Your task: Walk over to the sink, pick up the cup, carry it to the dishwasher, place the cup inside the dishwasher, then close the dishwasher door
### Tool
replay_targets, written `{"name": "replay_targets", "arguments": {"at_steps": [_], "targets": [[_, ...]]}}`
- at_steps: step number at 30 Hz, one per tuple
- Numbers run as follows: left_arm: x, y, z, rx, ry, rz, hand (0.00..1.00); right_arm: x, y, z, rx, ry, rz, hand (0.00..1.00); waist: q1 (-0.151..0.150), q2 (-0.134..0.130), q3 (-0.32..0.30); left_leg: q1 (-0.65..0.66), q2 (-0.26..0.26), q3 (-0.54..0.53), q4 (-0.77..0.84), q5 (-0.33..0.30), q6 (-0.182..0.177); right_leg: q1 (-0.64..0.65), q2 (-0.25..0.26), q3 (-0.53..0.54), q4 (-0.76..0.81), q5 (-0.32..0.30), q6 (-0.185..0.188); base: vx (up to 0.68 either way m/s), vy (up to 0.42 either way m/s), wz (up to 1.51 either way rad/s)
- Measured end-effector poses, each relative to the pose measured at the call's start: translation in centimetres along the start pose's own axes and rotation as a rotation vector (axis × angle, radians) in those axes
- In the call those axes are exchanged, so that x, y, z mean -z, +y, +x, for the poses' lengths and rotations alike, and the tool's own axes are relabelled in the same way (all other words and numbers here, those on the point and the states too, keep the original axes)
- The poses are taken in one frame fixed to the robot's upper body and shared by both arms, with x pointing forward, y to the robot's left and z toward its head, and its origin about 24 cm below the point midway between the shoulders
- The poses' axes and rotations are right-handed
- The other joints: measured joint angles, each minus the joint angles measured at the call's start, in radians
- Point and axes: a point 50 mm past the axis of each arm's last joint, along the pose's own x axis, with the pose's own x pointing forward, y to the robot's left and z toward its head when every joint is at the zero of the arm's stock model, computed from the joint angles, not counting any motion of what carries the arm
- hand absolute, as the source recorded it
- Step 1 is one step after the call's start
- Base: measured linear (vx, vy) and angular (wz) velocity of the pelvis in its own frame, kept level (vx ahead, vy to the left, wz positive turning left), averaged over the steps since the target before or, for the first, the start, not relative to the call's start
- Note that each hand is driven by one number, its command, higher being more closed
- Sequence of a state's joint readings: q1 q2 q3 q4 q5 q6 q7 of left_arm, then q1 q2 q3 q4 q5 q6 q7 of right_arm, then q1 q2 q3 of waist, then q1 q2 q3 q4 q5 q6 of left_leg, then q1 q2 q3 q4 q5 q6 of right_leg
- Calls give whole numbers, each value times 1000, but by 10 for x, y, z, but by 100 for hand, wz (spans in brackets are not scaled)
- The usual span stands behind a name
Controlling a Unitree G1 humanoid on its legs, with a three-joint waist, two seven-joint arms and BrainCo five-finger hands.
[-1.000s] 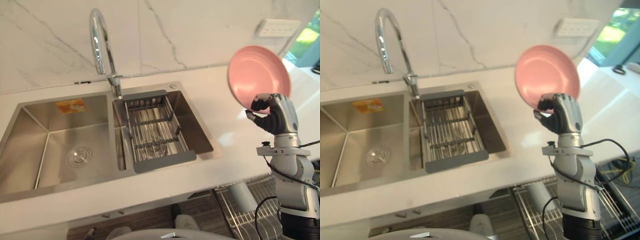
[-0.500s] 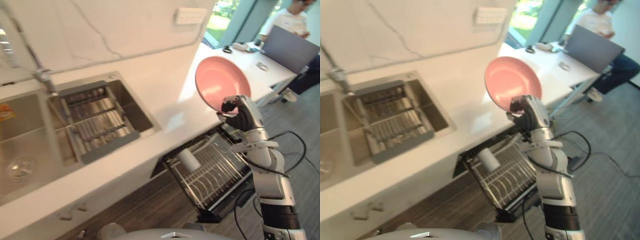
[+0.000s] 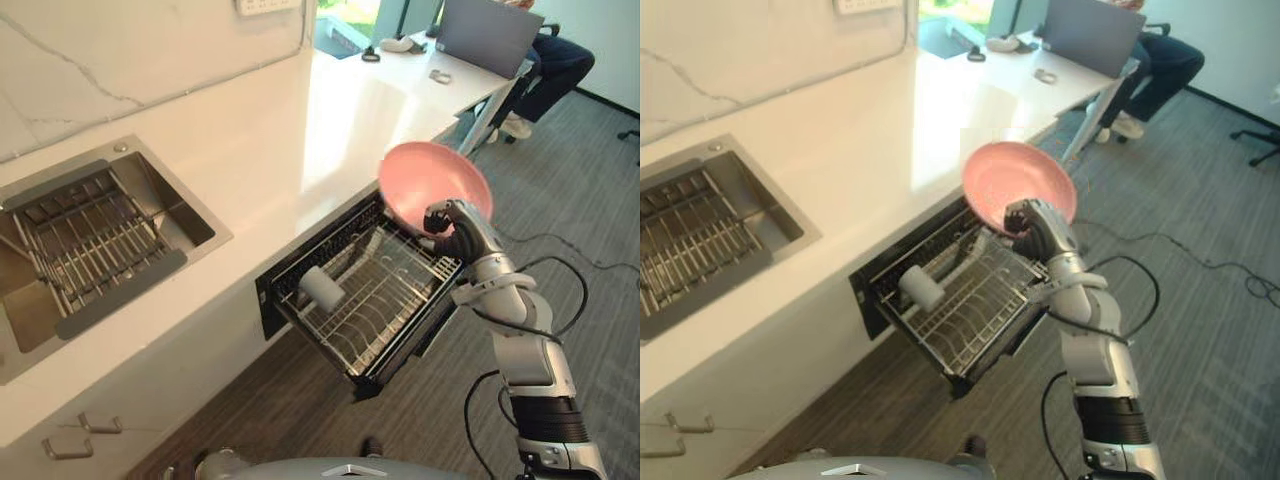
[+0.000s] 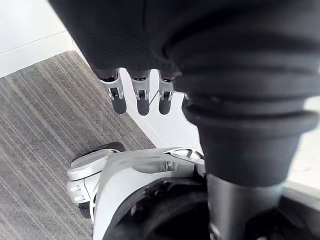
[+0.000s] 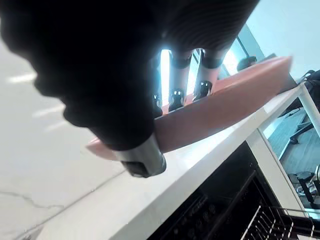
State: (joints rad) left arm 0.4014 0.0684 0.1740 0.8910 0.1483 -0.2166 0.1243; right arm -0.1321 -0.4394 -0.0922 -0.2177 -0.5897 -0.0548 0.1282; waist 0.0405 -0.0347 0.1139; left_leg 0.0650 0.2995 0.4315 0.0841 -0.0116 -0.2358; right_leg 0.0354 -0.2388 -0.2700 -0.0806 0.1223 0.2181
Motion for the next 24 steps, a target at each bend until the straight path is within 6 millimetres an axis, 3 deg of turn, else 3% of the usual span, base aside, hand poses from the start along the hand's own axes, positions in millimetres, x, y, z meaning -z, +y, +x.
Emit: {"name": "replay_targets", "arguments": {"at_steps": [5,11,17,24], "targets": [[-8,-3,3,14,-20,35,0,1,2,0,-7,17,4,100,5,10,30,-61,-11,-41,7,3,4,-60,-7,12,1,21,-1,-30,6,-2],[-31,-5,9,27,-120,43,0,12,-1,15,52,94,16,100,6,16,161,-161,-19,-87,5,24,9,-158,-7,12,9,47,-11,-59,-9,3],[-49,-6,12,44,-200,38,0,10,-16,38,152,84,21,100,8,25,260,-231,-21,-111,7,31,12,-232,0,17,9,70,-24,-13,-4,-2],[-61,-10,14,71,-242,41,0,7,-16,47,150,84,20,100,20,46,313,-270,-30,-159,1,31,13,-265,-3,10,10,76,-28,-3,1,3]]}}
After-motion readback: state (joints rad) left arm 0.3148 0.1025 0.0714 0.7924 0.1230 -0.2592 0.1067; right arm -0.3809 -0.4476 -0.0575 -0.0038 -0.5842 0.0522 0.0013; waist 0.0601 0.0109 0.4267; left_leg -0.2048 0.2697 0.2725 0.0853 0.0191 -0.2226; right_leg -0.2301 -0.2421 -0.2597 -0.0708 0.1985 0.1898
